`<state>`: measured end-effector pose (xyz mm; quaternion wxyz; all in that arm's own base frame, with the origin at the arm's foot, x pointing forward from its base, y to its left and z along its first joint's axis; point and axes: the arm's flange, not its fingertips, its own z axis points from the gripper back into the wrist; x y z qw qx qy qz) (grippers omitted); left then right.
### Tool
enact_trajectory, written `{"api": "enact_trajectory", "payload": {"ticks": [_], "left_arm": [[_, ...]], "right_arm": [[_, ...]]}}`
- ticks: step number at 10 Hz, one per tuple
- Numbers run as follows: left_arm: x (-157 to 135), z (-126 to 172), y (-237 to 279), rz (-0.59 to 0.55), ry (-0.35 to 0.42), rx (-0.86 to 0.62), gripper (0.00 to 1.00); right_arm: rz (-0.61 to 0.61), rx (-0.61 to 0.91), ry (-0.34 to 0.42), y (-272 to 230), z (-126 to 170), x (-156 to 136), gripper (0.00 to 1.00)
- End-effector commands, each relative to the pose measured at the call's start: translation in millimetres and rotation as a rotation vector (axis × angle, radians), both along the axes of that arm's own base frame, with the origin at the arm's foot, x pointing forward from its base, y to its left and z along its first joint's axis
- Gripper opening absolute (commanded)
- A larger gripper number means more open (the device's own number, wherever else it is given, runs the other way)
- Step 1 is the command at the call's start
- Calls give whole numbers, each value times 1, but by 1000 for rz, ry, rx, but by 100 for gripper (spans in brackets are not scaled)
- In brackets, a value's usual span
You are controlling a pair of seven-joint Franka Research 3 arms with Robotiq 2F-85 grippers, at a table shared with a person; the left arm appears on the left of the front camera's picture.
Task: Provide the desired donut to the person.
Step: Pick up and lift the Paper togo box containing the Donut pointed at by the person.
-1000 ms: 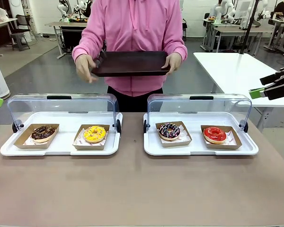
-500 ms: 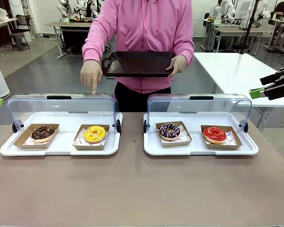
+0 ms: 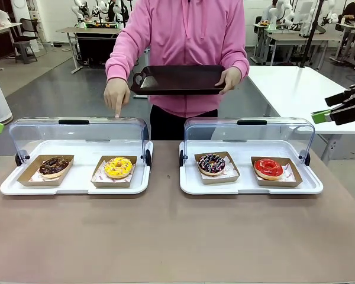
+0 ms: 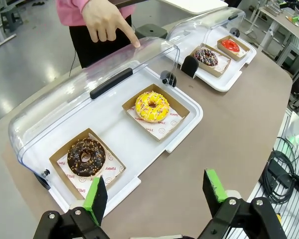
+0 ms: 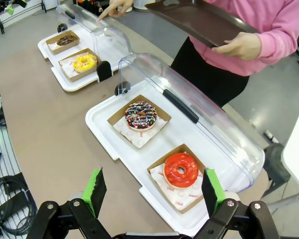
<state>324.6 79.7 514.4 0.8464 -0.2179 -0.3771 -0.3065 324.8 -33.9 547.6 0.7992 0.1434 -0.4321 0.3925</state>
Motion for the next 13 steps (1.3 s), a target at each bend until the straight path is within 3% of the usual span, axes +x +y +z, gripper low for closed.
{"api": "enact_trajectory", "payload": {"ticks": [1, 6, 9, 11, 13], "left_arm": [[1, 0, 1, -8, -9, -7, 100], [0, 0, 0, 1, 0, 0, 100], [-3, -19, -84, -193, -40, 326, 100], [12, -53, -135, -401, -10, 554, 100], [32, -94, -171, -523, -53, 729, 100]], "right_arm": [[4, -1, 2, -1, -1, 0, 100], [4, -1, 2, -1, -1, 0, 100], [4, -1, 2, -1, -1, 0, 100], [4, -1, 2, -1, -1, 0, 100], [4, -1, 2, -1, -1, 0, 100]]}}
